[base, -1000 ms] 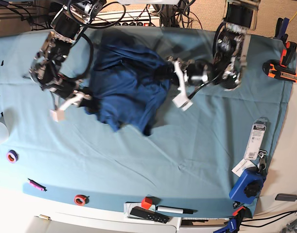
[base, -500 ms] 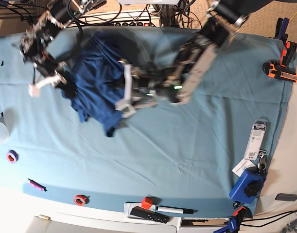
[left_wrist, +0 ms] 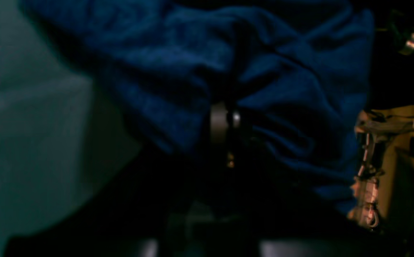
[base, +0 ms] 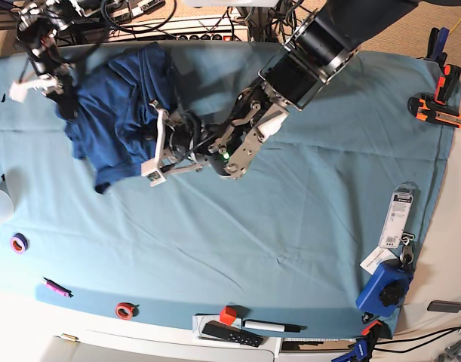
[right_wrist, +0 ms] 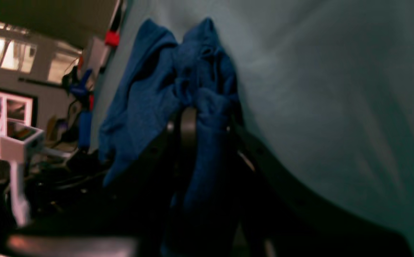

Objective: Layout the t-shirt on the table in an organized manner, then fold the t-shirt properly
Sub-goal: 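Drag the folded shirt with the left gripper toward the right gripper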

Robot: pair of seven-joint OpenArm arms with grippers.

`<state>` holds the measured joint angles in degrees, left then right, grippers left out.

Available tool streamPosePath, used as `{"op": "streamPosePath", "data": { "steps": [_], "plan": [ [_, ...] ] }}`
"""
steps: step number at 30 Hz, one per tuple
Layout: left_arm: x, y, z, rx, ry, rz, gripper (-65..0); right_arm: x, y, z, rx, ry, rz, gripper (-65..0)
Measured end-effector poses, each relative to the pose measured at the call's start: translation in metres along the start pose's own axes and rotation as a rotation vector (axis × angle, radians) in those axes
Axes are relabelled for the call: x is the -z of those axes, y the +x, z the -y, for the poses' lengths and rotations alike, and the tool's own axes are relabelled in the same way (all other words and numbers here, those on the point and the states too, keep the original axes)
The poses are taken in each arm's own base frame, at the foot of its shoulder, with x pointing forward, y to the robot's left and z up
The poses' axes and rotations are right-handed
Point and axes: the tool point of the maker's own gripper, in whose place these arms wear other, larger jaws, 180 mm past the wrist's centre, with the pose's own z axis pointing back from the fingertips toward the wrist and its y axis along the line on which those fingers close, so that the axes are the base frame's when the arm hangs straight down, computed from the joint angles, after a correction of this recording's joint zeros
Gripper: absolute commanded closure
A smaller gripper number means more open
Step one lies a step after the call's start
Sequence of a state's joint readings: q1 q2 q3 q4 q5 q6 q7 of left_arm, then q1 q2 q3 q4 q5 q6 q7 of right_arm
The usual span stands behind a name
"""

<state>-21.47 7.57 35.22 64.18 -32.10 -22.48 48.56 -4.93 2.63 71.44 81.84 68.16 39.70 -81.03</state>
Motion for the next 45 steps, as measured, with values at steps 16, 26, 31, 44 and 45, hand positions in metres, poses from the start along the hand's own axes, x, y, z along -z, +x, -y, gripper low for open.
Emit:
{"op": "streamPosePath", "data": {
  "steps": [16,26,31,44,45],
  "plan": [
    [0.015,0.007,0.022,0.138,0.0,0.001,0.0,-0.025,0.023,0.016,0.031,-0.048,0.139,0.0],
    [0.016,0.018,0.01,0.189,0.089,0.034,0.0,-0.025,0.031,0.016,0.029,-0.051,0.179,0.0],
    [0.007,0.047,-0.001,0.225,0.124,0.091,0.0,-0.023,0.037,0.026,0.011,-0.115,0.206,0.0],
    [-0.001,0.068,-0.01,0.284,0.174,0.15,0.0,-0.008,0.037,0.021,0.02,-0.107,0.209,0.0],
    [-0.001,0.069,-0.01,0.284,0.174,0.152,0.0,-0.008,0.034,0.021,0.025,-0.107,0.205,0.0]
  ]
}}
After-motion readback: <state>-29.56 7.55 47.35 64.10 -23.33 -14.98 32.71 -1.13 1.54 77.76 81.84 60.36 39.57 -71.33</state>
